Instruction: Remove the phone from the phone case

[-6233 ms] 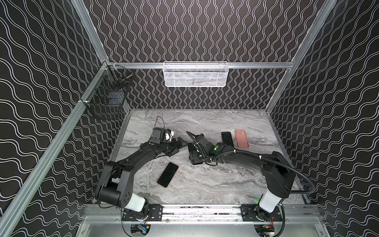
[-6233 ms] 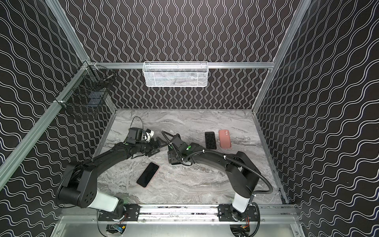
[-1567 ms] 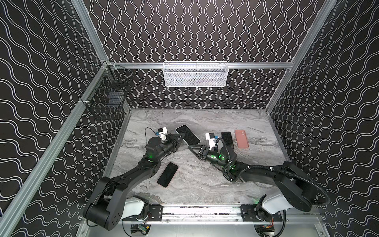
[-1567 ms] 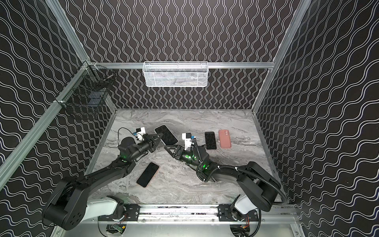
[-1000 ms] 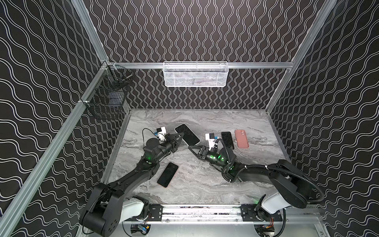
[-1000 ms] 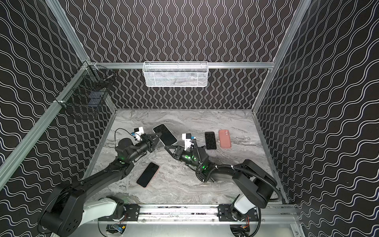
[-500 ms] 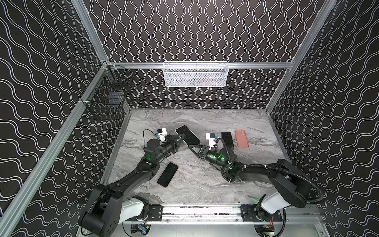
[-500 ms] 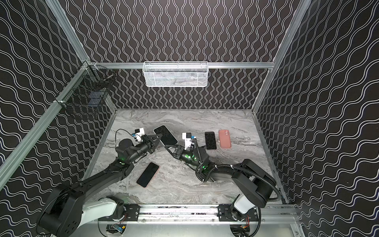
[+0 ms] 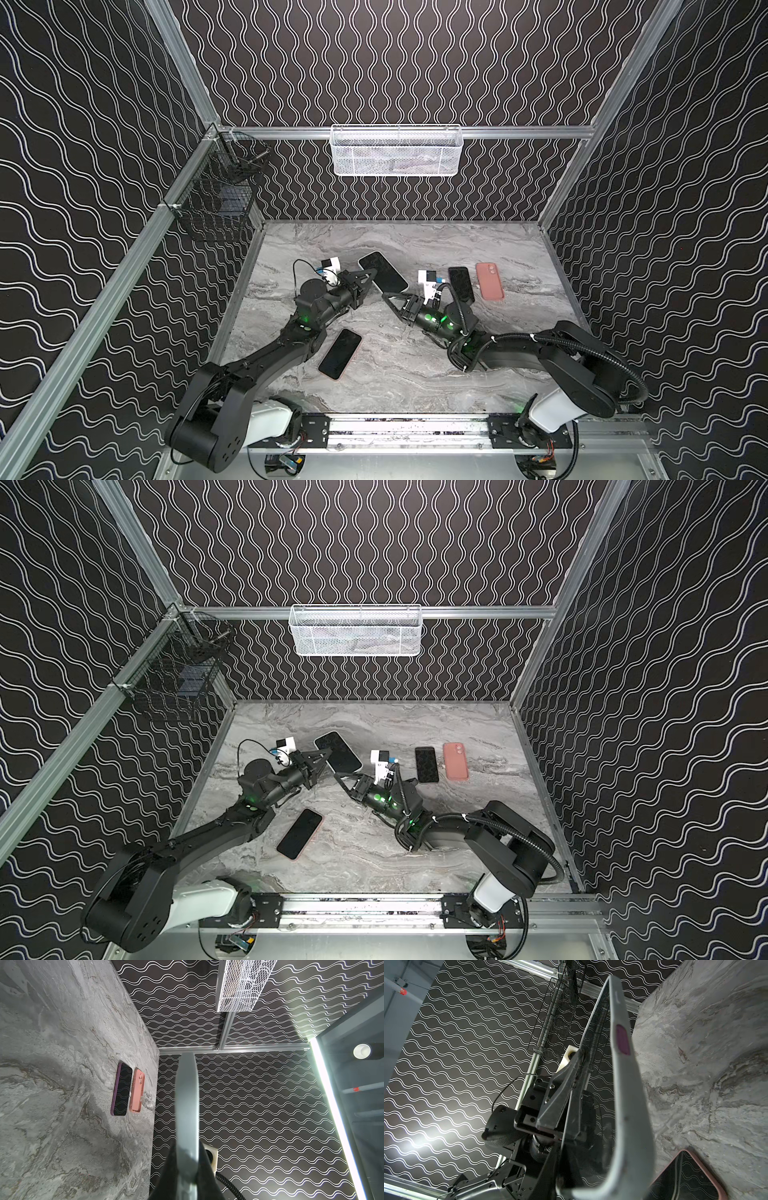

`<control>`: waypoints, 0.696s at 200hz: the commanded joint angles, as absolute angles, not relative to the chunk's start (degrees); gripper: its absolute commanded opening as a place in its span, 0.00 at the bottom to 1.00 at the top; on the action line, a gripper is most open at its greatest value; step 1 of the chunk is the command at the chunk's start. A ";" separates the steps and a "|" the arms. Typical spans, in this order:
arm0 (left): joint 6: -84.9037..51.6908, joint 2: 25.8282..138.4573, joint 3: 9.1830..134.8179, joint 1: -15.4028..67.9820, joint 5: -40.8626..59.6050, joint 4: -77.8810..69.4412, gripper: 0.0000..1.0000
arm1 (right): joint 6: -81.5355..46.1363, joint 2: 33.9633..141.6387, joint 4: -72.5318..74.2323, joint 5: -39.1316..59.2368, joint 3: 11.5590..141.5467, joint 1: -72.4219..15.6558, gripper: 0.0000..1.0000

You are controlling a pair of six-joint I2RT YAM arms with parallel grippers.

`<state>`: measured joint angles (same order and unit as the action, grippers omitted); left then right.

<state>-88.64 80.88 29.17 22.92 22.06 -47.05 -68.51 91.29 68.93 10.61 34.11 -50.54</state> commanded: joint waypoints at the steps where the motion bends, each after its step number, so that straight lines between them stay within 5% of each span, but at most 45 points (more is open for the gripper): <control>1: -89.29 81.52 29.51 23.20 20.83 -51.46 0.00 | -67.52 91.20 71.76 11.43 34.43 -50.98 0.19; 139: -94.59 78.67 30.23 23.40 20.83 -46.79 0.00 | -52.30 88.02 61.05 4.70 34.51 -53.57 0.16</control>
<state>-92.44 79.37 29.23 23.29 21.04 -44.82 -59.05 89.17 64.01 6.85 34.85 -52.93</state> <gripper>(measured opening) 0.112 0.169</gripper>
